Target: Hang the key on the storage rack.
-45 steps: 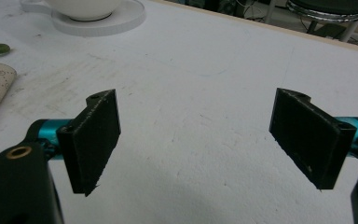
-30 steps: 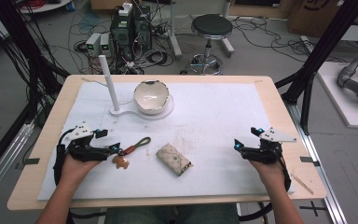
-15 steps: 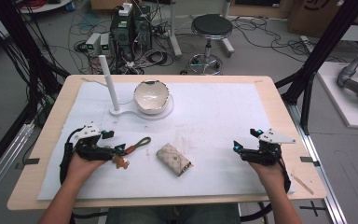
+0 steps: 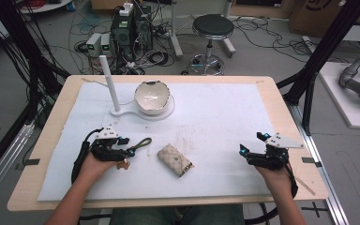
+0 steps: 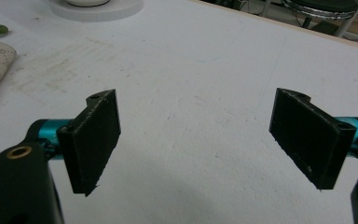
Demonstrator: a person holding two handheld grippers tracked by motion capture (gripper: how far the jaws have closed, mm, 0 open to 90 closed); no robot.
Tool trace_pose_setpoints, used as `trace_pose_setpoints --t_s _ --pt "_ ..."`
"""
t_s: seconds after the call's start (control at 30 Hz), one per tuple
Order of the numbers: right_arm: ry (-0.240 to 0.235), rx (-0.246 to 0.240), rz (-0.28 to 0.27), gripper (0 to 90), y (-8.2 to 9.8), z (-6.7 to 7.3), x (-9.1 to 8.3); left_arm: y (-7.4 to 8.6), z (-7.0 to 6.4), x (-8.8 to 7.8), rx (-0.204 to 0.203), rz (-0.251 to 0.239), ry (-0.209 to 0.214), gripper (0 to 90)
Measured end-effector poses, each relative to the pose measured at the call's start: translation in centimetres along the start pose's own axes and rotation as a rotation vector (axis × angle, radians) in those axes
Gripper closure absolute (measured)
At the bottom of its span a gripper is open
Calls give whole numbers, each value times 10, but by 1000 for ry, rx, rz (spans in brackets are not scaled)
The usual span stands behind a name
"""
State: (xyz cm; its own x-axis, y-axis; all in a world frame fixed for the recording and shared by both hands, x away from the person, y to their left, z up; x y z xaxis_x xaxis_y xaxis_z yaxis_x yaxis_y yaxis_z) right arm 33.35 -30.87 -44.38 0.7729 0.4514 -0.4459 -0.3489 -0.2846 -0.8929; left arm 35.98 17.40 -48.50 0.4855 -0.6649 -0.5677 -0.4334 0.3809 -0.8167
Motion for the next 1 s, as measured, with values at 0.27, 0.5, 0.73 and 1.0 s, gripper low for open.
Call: trace_pose_setpoints --t_s 0.27,0.5,0.73,1.0 --pt "-7 -7 5 165 1 0 1 2 -5 4 57 58 -6 607" --pt "-14 -15 5 165 0 3 1 2 -5 4 69 64 -31 684" --pt "-12 -23 2 165 -1 4 1 2 -8 3 122 65 -35 726" --pt "-13 -25 1 165 0 4 2 0 -9 0 145 77 -58 762"
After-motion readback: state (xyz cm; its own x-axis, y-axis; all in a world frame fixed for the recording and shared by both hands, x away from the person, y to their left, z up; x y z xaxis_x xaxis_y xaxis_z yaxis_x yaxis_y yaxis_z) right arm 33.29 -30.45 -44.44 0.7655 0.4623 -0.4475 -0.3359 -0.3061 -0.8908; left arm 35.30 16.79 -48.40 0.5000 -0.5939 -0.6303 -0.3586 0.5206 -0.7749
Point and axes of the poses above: each handheld gripper's, and its own axes: x roughly forward along the jaws, y roughly out of its underside, z roughly to its left, the point moved 5 cm from there along x, roughly forward along the jaws, and after that the axes turned 1 degree about -z, right-handed, at the moved point
